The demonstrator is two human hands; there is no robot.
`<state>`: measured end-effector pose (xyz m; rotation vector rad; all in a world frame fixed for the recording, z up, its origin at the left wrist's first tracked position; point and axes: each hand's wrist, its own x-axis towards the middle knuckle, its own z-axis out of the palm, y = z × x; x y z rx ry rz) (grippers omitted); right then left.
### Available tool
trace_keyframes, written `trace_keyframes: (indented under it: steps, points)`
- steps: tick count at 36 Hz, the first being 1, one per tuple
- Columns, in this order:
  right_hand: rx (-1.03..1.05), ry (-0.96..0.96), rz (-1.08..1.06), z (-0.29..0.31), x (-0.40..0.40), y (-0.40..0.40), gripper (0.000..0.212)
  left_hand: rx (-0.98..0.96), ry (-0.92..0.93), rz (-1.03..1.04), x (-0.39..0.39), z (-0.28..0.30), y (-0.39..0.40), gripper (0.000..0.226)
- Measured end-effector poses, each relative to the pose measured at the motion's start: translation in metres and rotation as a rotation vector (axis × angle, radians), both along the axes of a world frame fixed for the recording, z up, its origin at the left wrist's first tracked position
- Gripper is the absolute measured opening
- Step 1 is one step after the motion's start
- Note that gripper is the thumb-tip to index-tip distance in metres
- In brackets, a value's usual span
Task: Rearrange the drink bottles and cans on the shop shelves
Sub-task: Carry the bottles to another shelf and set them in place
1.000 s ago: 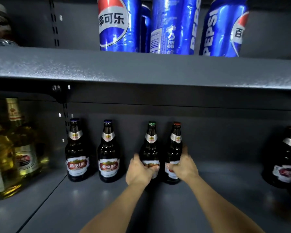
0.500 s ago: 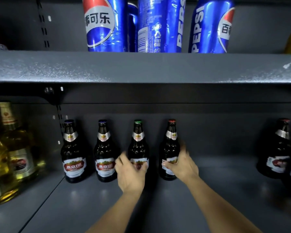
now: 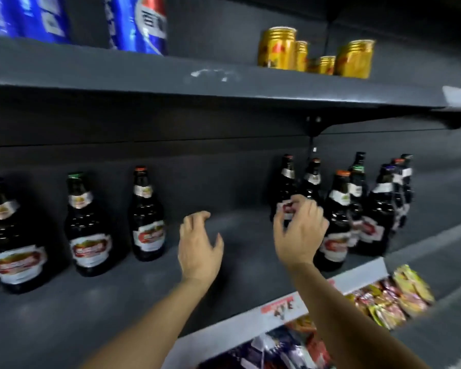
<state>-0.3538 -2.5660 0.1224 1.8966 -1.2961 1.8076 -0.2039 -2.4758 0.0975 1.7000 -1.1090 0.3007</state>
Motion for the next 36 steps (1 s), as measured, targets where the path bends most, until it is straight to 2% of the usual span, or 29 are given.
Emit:
trace_keyframes:
  steps: [6, 9, 11, 13, 16, 19, 21, 26, 31, 34, 36]
  points:
    - [0.080, -0.056, -0.027, 0.007, -0.098, -0.028, 0.042, 0.191, 0.065, -0.195, -0.096, 0.002, -0.047, 0.049]
    - [0.243, 0.009, 0.086, 0.003, -0.126, -0.041, 0.055, 0.300, 0.142, -0.300, -0.137, 0.000, -0.069, 0.071]
    - [0.383, 0.120, 0.140, -0.002, -0.133, -0.047, 0.067, 0.364, 0.268, -0.348, -0.161, 0.001, -0.080, 0.093]
    - [0.444, 0.172, 0.169, -0.006, -0.132, -0.051, 0.079, 0.383, 0.423, -0.408, -0.179, -0.001, -0.090, 0.100]
    - [0.495, 0.228, 0.146, -0.008, -0.123, -0.053, 0.087, 0.349, 0.535, -0.458, -0.196, -0.008, -0.103, 0.071]
    - [0.518, 0.186, 0.122, -0.008, -0.116, -0.055, 0.085, 0.289, 0.718, -0.375, -0.202, -0.008, -0.107, 0.030]
    - [0.481, 0.147, 0.156, -0.009, -0.112, -0.056, 0.081, 0.297, 0.622, -0.291, -0.196, -0.006, -0.107, 0.024]
    - [0.408, 0.098, 0.292, -0.009, -0.073, -0.050, 0.080, 0.310, 0.396, -0.125, -0.151, -0.002, -0.092, 0.031]
    - [0.466, 0.132, 0.474, 0.003, -0.005, -0.036, 0.087, 0.284, 0.392, 0.008, -0.082, 0.001, -0.076, 0.031]
    - [0.515, 0.223, 0.622, 0.007, 0.031, -0.033, 0.088, 0.257, 0.415, 0.076, -0.041, 0.002, -0.065, 0.039]
    - [0.543, 0.266, 0.643, 0.008, 0.047, -0.037, 0.082, 0.240, 0.442, 0.121, -0.016, 0.001, -0.057, 0.047]
